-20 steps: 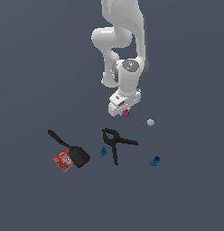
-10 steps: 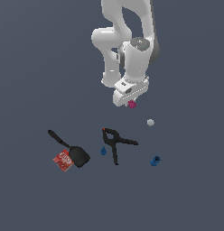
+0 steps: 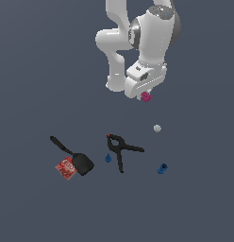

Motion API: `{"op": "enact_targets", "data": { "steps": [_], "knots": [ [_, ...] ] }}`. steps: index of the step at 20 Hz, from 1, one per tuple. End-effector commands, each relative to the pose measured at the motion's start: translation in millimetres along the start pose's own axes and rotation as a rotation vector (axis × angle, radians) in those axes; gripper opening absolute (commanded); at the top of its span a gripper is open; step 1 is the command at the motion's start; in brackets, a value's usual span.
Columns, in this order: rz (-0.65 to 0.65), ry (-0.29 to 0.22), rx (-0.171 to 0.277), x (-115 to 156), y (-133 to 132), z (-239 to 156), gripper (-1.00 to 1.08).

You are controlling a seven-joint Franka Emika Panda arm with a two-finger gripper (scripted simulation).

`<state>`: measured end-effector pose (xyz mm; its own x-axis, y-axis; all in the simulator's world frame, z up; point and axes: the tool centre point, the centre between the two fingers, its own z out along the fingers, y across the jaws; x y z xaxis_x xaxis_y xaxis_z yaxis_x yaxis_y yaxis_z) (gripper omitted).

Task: Pick up a designated object from a clutter of objects.

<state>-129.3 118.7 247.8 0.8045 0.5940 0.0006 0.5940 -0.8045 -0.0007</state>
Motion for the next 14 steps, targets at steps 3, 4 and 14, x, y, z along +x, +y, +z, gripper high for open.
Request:
{"op": "enact_targets", "data": {
  "steps": [3, 4, 14],
  "knots": [
    [0.0, -0.001, 0.0, 9, -7, -38, -1.0],
    [0.0, -0.001, 0.0, 11, -8, -46, -1.0],
    [0.001, -0.001, -0.001, 26, -15, -97, -1.0]
  ]
}}
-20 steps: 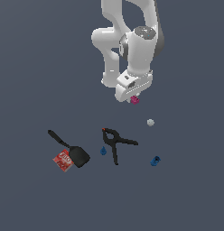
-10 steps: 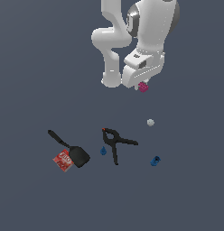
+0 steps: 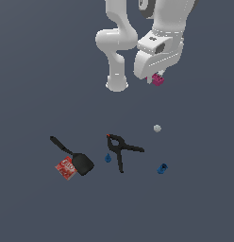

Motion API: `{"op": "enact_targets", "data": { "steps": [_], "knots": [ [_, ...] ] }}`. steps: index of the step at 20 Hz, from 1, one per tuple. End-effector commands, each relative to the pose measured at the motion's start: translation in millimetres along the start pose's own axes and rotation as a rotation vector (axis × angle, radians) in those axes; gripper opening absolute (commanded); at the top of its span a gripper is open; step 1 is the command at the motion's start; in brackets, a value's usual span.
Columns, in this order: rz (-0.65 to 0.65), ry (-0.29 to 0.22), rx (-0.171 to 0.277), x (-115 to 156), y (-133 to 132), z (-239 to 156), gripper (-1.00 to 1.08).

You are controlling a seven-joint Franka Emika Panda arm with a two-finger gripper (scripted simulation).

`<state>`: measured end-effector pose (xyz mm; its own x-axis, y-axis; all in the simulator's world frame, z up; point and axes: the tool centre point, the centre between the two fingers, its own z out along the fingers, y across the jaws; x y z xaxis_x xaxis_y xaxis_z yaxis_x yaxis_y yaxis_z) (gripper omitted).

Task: Pick up a designated object from a clutter of objects.

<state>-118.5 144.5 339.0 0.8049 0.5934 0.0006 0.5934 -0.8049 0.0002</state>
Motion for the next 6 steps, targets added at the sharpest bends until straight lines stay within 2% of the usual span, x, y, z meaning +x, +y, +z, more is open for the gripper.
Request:
{"op": "enact_targets", "data": {
  "steps": [1, 6],
  "knots": [
    [0.001, -0.001, 0.0, 2.5, -0.9, -8.3, -1.0],
    [0.001, -0.001, 0.0, 4.6, -1.6, -13.9, -1.0]
  ]
}}
